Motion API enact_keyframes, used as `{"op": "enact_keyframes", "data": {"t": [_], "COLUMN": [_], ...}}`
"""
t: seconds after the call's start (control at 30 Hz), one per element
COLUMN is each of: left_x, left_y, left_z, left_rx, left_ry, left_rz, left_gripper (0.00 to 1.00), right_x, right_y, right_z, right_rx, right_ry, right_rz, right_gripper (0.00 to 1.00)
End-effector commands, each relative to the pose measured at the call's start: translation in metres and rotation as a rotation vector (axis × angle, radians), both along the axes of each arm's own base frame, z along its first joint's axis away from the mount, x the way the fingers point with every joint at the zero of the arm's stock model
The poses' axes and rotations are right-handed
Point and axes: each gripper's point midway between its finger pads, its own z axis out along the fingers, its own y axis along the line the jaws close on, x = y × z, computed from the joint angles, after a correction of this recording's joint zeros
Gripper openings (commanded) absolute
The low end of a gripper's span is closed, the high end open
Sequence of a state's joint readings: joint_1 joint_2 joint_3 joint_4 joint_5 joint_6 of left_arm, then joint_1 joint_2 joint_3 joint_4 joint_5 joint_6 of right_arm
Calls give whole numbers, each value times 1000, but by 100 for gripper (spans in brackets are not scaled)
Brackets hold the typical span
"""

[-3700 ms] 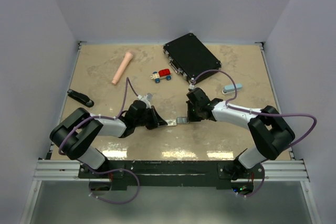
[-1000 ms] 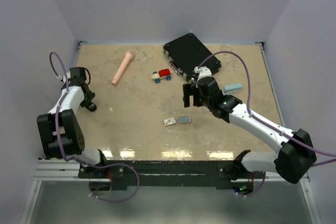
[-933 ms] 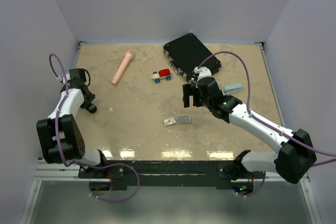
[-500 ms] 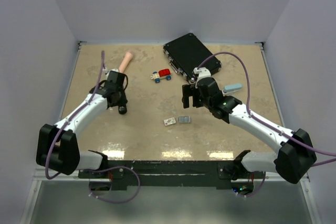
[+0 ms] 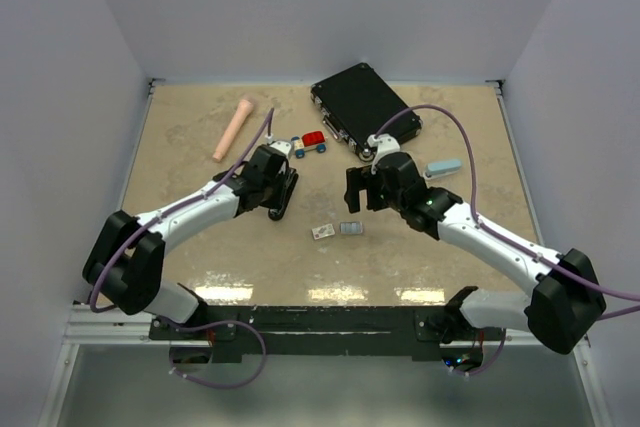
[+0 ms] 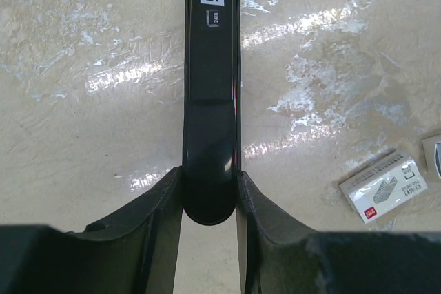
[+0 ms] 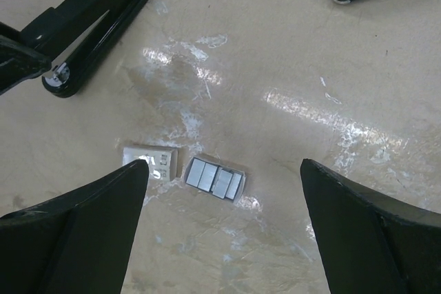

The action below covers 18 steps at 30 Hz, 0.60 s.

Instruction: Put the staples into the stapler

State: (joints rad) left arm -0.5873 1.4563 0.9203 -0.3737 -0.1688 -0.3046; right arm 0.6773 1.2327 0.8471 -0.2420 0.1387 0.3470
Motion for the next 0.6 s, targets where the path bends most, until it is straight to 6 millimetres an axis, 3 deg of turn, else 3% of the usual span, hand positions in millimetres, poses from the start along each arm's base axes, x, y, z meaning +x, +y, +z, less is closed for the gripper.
{"op": "enact_keyframes", "data": {"t": [0.0, 0.13, 0.3, 0.5, 0.57], "left_x": [14, 4, -8, -21, -22], "left_y": [-1, 2, 1, -10, -14], "left_z": [6, 2, 2, -2, -2], "left_rx": [-19, -45, -50, -111, -134], "left_ry": [-69, -57, -40, -15, -6], "left_rz": [77, 150, 206, 288, 297], "left_gripper": [0, 0, 10, 42, 57], "right_x": [-3, -5, -2, 0, 0], "right_y": [-2, -2, 3, 8, 7], "right_z": [9, 4, 2, 2, 2], "right_rx": [36, 40, 43, 50, 52], "right_ry": [-25, -8, 5, 13, 14], "right_rz": [-4, -9, -8, 2, 2], "right_gripper": [96, 96, 96, 96, 96]}}
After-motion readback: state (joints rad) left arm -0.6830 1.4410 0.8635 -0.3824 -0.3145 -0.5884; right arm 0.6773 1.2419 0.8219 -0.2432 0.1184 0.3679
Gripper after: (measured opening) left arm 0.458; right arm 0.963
